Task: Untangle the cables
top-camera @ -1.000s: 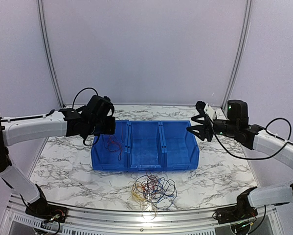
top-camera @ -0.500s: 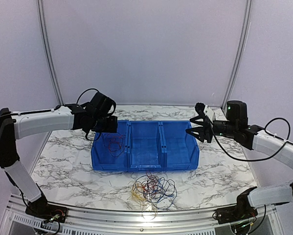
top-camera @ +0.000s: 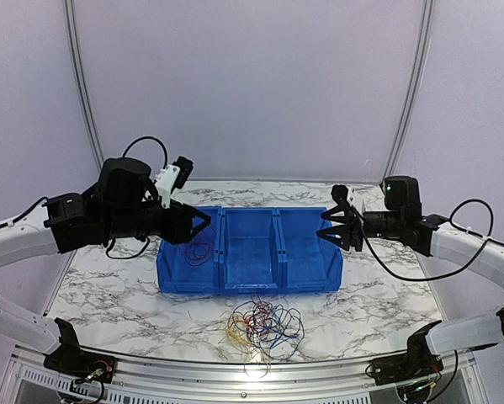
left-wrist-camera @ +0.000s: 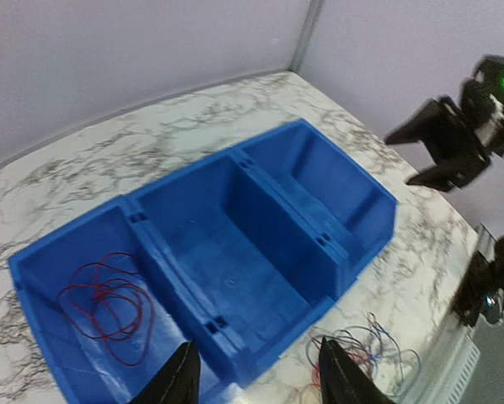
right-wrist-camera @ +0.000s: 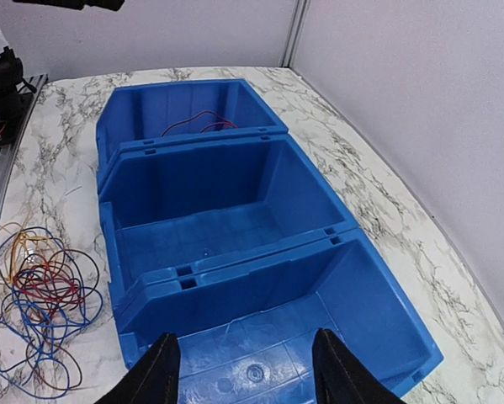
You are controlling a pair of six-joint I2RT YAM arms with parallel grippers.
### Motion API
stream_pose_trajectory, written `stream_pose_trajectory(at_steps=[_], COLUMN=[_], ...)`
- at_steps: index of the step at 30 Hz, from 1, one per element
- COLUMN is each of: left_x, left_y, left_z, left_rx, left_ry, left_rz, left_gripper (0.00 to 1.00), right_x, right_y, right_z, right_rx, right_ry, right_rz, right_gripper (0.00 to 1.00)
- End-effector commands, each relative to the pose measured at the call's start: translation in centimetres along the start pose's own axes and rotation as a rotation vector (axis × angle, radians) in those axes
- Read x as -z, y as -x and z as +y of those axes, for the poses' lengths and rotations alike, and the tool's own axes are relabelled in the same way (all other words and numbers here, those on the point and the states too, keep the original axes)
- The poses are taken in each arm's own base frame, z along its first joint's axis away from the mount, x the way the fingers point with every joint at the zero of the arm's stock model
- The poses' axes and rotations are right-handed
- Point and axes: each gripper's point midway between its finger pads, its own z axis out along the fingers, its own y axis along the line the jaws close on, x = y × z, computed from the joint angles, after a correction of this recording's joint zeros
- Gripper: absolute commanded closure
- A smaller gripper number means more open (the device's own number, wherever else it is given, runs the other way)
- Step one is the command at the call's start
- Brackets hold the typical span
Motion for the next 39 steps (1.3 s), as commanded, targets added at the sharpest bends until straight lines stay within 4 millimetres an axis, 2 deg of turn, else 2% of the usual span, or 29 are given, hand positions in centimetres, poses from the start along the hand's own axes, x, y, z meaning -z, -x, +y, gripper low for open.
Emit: stream_pose_trajectory(at_steps=[1,4,10,14,17,21,30,33,39], left_x=[-0.4,-1.4,-3.5,-5.4,-6.4,-7.4,-9.5,-9.9,-9.6], left_y=[-3.3,-6.3,-11.9,-15.0,-16.4,-17.5,-18.2,-18.3,-17.4], left_z=[-5.5,-7.4,-10.5,-11.3,-11.6,-12.3,-13.7,-13.9,-14.2], left_rx=[-0.062,-0.064,-0.026,0.081,0.136,0.15,0.169,0.169,0.169], left_ry=[-0.195,-0.229,-0.272,-0.253,-0.24,-0.261,-0.294,-0.298,-0.31], left_rz=[0.058,0.126,0.295,0.41,0.46,0.496,0.522,0.524,0.505], left_gripper=[0.49,0.48,0.57,0.57,0.55,0.61,0.67,0.74,0.95], right_x=[-0.7,-1.8,-3.1,-3.3,-3.3,-3.3,-3.3,-3.3,-3.3], right_y=[0.1,-0.3,-1.3,-1.7,-1.7,-1.9,-2.2,-2.3,-2.2], right_z=[2.4,3.6,4.5,4.3,4.1,4.0,3.9,3.9,3.8], right_rx=[0.027,0.05,0.046,0.047,0.051,0.057,0.065,0.066,0.072], right_ry=[0.117,0.154,0.187,0.175,0.165,0.153,0.145,0.143,0.139], right_rz=[-0.006,0.02,0.055,0.07,0.075,0.082,0.091,0.094,0.093], right_gripper=[0.47,0.48,0.48,0.48,0.48,0.48,0.49,0.49,0.49])
